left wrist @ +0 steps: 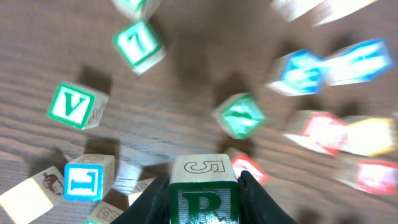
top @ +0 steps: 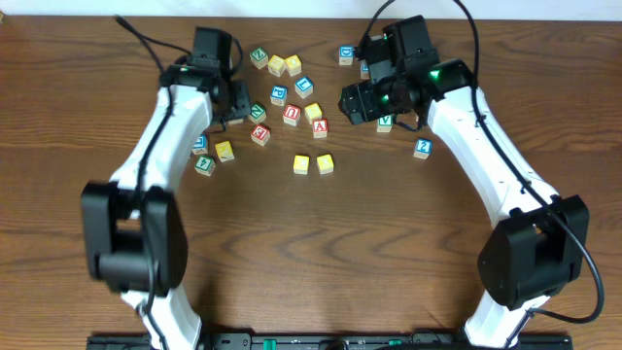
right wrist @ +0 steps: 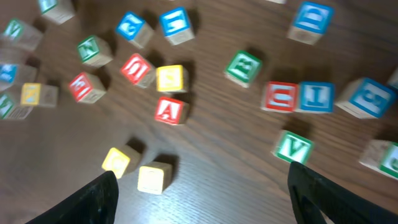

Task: Spell out CORL
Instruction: 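Close the left gripper on the green R block and lift, then place the green R block right of the O block, open left gripper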

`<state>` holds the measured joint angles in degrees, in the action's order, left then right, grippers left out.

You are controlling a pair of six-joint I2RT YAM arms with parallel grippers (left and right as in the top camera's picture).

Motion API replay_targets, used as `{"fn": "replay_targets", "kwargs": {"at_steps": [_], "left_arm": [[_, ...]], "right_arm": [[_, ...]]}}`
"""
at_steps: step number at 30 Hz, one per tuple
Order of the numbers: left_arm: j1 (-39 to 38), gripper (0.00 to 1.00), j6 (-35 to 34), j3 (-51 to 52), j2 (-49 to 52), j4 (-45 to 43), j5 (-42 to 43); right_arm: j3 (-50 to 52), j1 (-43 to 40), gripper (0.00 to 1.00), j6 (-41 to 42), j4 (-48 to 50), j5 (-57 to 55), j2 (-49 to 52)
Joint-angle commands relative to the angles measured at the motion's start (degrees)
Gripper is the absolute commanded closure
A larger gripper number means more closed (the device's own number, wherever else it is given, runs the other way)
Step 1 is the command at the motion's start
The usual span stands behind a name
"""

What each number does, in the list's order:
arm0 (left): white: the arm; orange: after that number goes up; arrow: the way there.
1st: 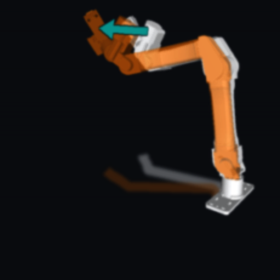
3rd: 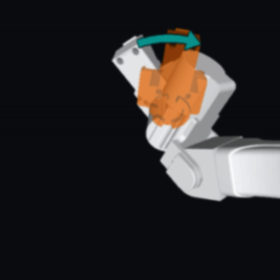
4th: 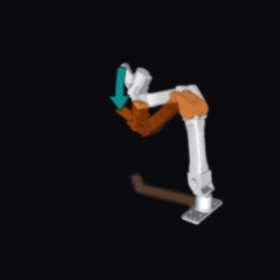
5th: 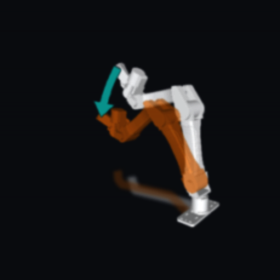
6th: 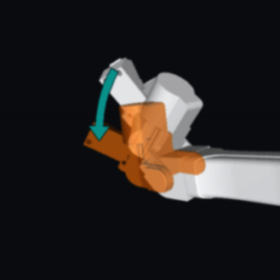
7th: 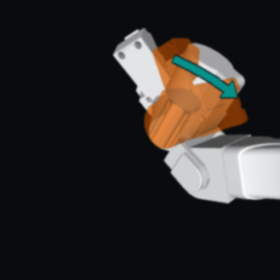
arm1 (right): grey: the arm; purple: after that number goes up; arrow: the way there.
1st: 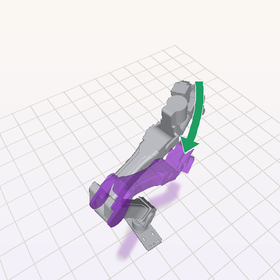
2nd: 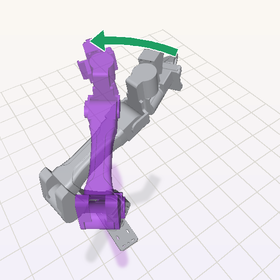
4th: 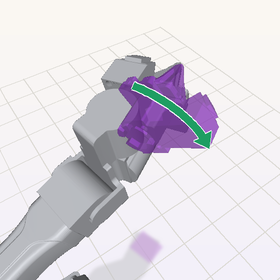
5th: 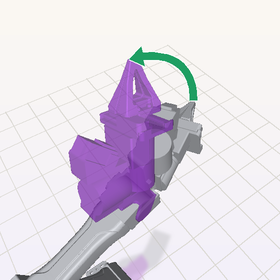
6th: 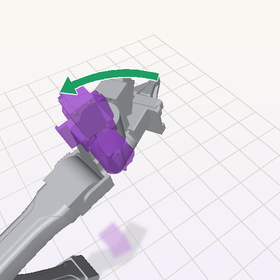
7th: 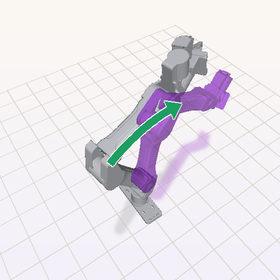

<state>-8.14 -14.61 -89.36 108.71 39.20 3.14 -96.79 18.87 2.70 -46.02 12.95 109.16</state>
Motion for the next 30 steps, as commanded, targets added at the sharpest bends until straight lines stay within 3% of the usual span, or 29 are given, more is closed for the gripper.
{"fn": "replay_targets", "kwargs": {"at_steps": [1,7,15,26,30], "left_arm": [[-4.39,0.72,-1.27,-0.17,-3.78,0.59,2.25],[-18.40,0.72,-7.39,-0.15,-2.64,-0.35,2.21],[-30.29,0.71,-11.78,-0.11,3.26,-3.96,2.16],[-32.28,0.71,-14.75,-0.11,10.93,-3.96,-1.77],[-32.24,0.71,-18.75,-0.11,11.52,-1.73,-7.76]], "right_arm": [[0.09,-3.52,0.18,4.17,-0.04,-2.45,0.15],[0.07,-12.98,0.16,11.34,-1.18,-2.95,0.13],[0.07,-19.39,0.16,11.39,-4.52,-0.37,0.13],[0.09,-19.58,0.14,9.86,-6.29,-0.37,0.13],[0.09,-19.58,0.14,9.86,-6.49,-0.37,0.13]]}}
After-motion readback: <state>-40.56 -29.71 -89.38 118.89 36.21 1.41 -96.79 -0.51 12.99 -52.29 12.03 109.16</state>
